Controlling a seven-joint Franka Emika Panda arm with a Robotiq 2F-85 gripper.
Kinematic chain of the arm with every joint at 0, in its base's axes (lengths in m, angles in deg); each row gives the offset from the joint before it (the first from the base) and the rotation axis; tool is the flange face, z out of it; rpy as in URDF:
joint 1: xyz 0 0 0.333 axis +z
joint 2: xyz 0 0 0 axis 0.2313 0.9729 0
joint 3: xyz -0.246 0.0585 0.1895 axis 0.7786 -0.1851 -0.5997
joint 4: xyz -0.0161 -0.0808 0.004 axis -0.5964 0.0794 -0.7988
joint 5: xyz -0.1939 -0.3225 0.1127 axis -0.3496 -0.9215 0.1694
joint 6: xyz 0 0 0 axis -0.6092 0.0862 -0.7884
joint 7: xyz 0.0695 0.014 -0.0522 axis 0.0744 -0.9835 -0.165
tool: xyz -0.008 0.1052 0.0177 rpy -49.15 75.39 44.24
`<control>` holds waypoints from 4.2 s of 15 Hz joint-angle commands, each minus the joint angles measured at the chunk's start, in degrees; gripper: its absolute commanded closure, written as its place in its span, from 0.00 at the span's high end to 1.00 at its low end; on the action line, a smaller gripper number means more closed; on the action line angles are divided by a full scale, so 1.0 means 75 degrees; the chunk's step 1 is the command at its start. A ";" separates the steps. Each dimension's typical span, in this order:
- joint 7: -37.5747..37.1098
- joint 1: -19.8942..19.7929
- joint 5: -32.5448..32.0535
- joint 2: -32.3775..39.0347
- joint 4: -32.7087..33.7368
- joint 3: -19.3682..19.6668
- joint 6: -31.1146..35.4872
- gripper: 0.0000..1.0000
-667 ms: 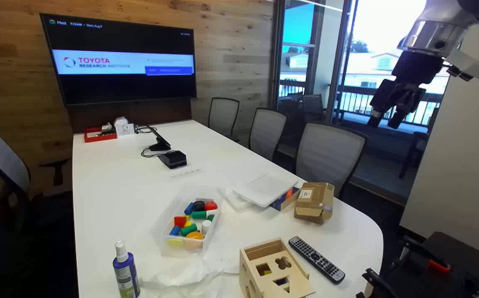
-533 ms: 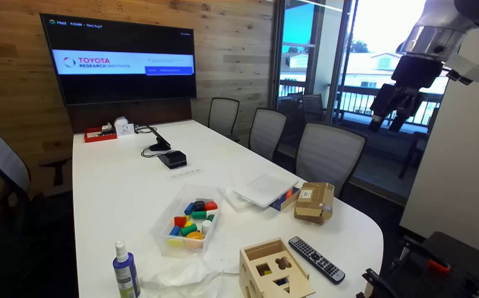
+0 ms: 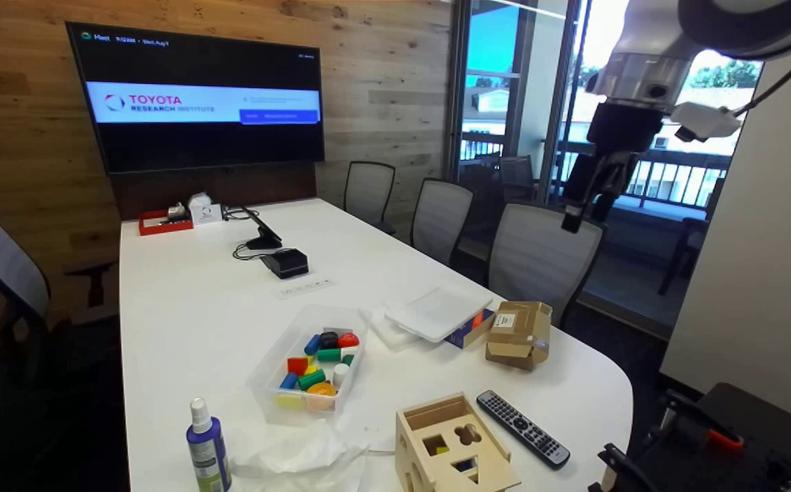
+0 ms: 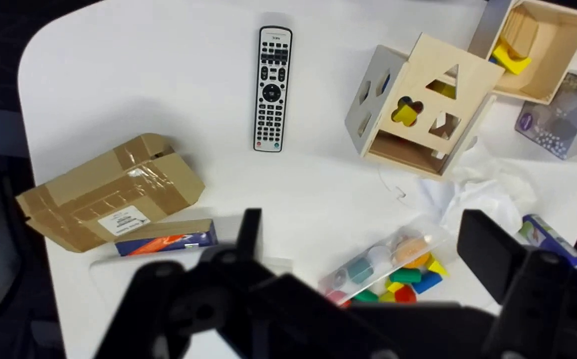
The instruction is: Remove the brown object from the box on the left and put it in the clear container.
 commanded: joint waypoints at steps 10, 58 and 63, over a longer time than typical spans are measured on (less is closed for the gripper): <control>0.0414 0.1519 -0.1005 0.6024 0.2022 -0.1795 0.2491 1.00; -0.1006 0.3108 -0.0989 1.2247 0.4543 -0.1863 0.4507 1.00; -0.0830 0.2836 -0.0860 1.2405 0.4614 -0.2058 0.4404 0.75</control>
